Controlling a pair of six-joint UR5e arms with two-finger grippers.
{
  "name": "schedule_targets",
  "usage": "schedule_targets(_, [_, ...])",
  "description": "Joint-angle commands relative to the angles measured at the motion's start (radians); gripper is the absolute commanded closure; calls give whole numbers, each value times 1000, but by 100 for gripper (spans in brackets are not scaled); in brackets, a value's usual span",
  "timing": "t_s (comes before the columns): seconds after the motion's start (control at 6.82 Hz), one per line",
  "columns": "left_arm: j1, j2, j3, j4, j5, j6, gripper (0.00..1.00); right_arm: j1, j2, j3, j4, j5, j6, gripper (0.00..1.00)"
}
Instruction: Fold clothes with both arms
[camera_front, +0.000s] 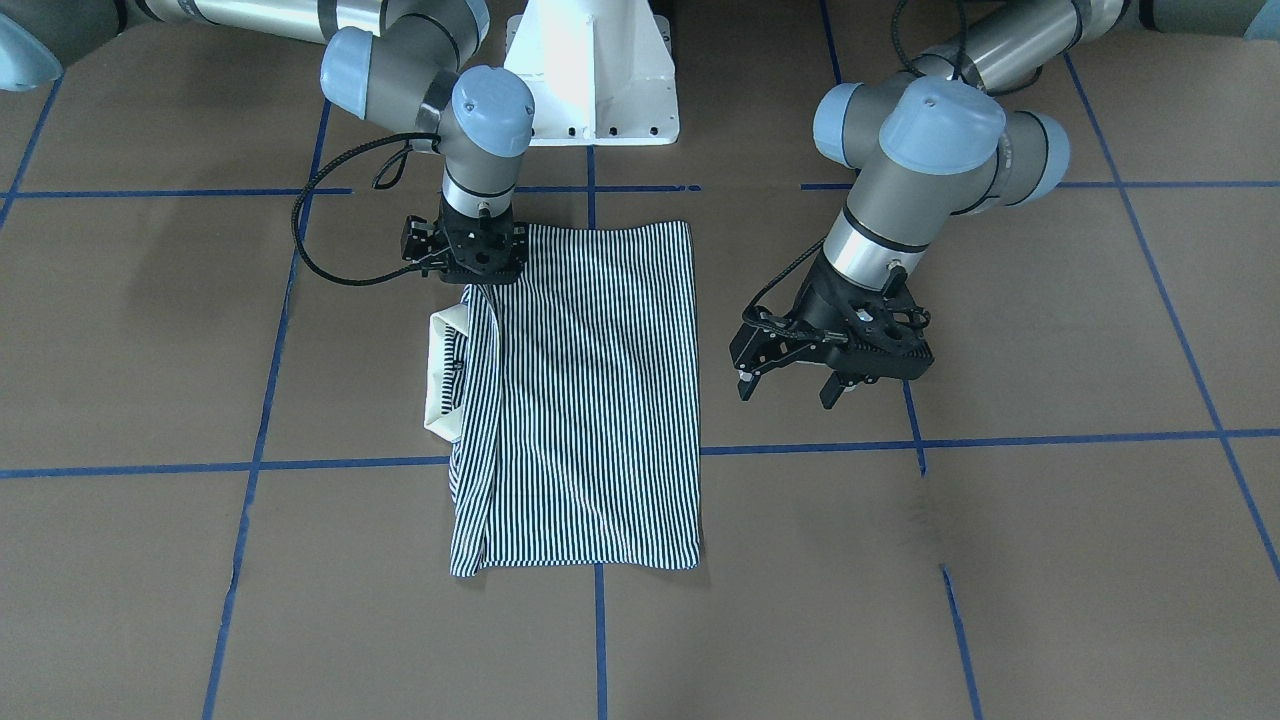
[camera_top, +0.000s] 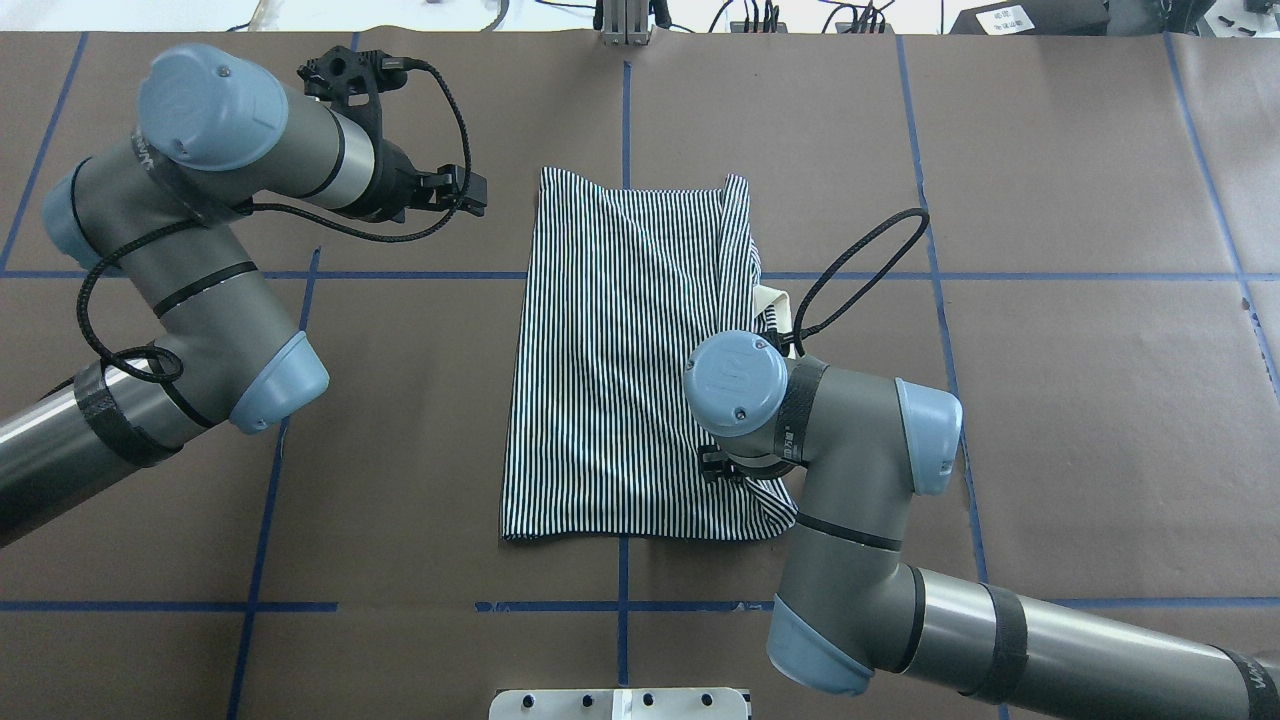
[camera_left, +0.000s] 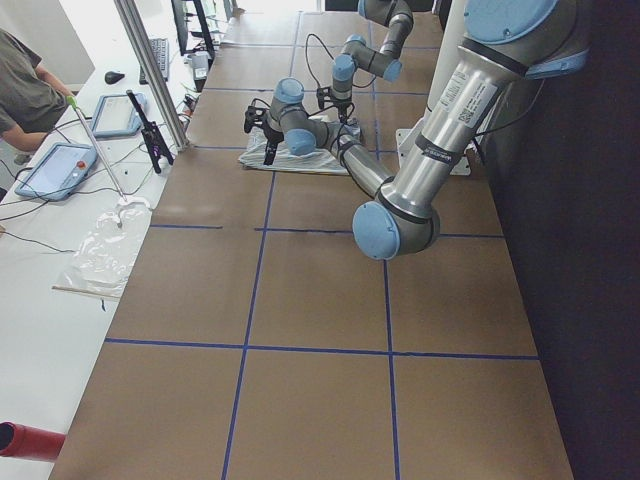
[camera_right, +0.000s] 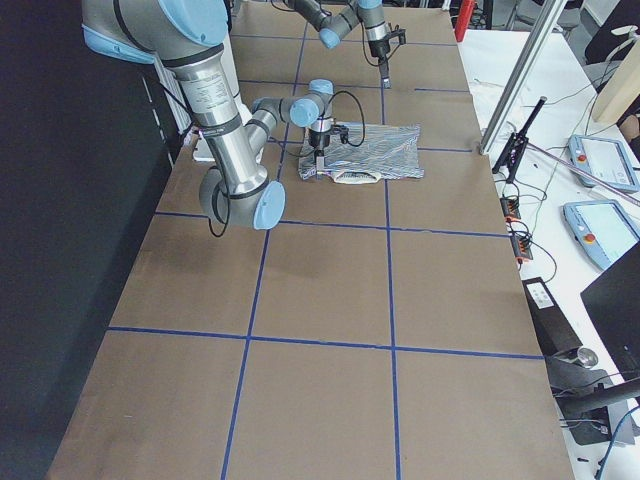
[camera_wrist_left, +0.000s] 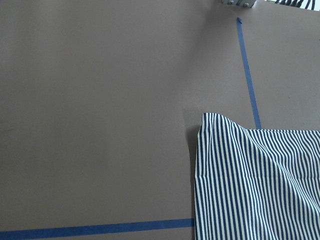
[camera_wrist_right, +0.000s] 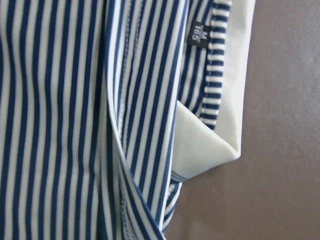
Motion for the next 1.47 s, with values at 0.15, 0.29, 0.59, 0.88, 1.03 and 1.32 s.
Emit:
schedule_targets(0.15, [1,-3,1,0,0,-2,0,15,-25,5,-6,-1,0,0])
schedule_targets(0.29, [1,-3,1,0,0,-2,0,33,-39,7,-7,0,-17,0])
schedule_targets(0.59, [1,-4,1,0,0,-2,0,59,-80,48,-19,-1,-58,0])
schedule_targets(0.88, [3,-4,2,0,0,-2,0,79,-80,44,-21,-3,-73,0])
schedule_targets(1.03, [3,-4,2,0,0,-2,0,84,-82,39,-19,-10,-78,0])
schedule_targets(1.32, [3,-7,13,-8,0,-2,0,122,-123,39,-18,-15,-125,0])
